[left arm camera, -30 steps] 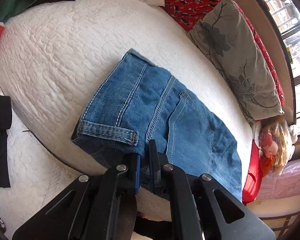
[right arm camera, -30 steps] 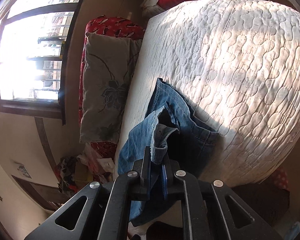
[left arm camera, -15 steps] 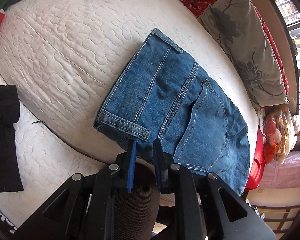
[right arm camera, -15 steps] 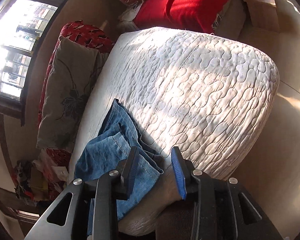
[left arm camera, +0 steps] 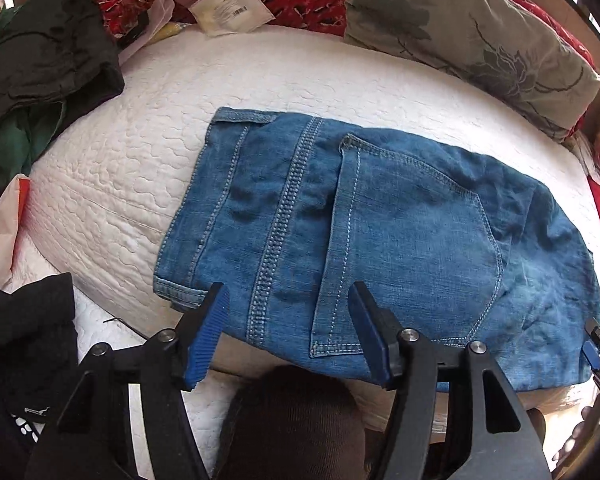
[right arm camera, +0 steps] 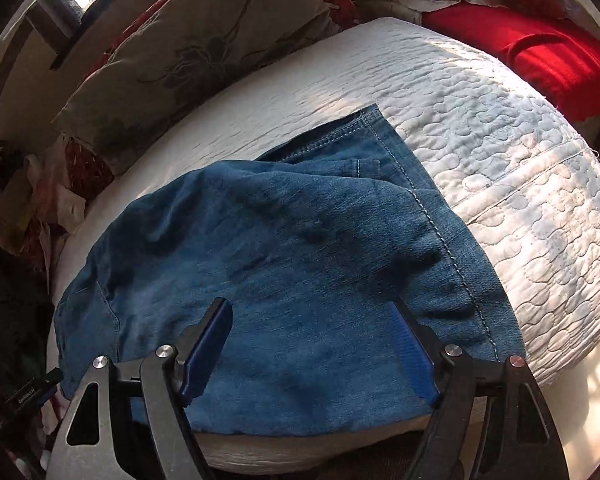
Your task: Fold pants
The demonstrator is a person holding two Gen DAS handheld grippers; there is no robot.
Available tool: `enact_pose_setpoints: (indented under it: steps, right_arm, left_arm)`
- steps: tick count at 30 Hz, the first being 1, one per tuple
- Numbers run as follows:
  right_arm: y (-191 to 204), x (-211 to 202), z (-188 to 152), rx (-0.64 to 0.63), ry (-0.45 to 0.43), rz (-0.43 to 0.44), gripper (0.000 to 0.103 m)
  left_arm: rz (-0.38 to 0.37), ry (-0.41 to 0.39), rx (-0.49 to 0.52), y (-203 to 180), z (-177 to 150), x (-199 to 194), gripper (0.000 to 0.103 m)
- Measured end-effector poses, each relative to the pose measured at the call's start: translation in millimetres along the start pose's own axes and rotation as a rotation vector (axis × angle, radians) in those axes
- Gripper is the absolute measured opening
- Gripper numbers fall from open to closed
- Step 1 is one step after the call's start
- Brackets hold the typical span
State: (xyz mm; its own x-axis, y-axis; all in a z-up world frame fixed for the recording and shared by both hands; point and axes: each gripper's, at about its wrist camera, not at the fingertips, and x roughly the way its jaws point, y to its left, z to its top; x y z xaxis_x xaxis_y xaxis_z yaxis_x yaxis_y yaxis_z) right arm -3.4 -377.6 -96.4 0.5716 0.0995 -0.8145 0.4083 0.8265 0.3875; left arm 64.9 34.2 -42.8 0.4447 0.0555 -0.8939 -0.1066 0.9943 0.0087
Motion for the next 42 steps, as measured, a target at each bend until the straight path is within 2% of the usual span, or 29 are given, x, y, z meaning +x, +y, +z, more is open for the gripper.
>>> enact_pose_setpoints:
  steps: [2, 4, 7, 9, 11, 15, 18, 20, 35, 42]
  right_arm:
    - [-2.2, 14.8, -8.2, 0.007, 0.035, -0.006, 0.081]
    - [0.9, 15.4, -14.2, -0.038, 0.009, -0.003, 0.085]
    - [12.1, 19.3, -20.9, -0.127, 0.016, -0.022, 0.094]
    - [19.0, 23.3, -24.9, -0.173, 0.028, -0.029, 0.103]
    - [22.4, 25.6, -29.0, -0.190, 0.019, -0.056, 0.103]
    - [27.7, 27.9, -30.3, -0.217, 0.021, -0.093, 0.103]
    - [32.6, 31.2, -29.6, -0.241, 0.036, -0.097, 0.103]
    - [32.9, 31.7, -28.8, -0.245, 0.040, -0.094, 0.103]
    - [32.2, 30.2, -34.4, -0.248, 0.012, -0.092, 0.103]
    - [34.0, 29.6, -33.8, -0.251, 0.010, -0.096, 0.103]
  left_arm:
    - [-0.007, 0.061, 0.002, -7.0, -3.0, 17.2, 0.061]
    - [-0.001, 0.102, -0.007, -7.6, -5.6, 32.1, 0.061]
    - [-0.001, 0.150, -0.018, -4.0, -8.9, 48.7, 0.061]
    - [-0.002, 0.152, -0.044, 2.1, -9.3, 53.0, 0.073]
    - [-0.022, 0.163, -0.080, 10.6, -9.4, 57.3, 0.079]
    - [-0.073, 0.215, -0.205, 33.3, -12.9, 72.0, 0.103]
    - [-0.140, 0.241, -0.285, 47.5, -17.4, 80.7, 0.103]
    - [-0.162, 0.232, -0.300, 51.3, -20.0, 81.6, 0.103]
    - [-0.250, 0.225, -0.365, 71.6, -54.4, 93.9, 0.103]
    - [-0.250, 0.221, -0.362, 77.2, -64.6, 104.1, 0.103]
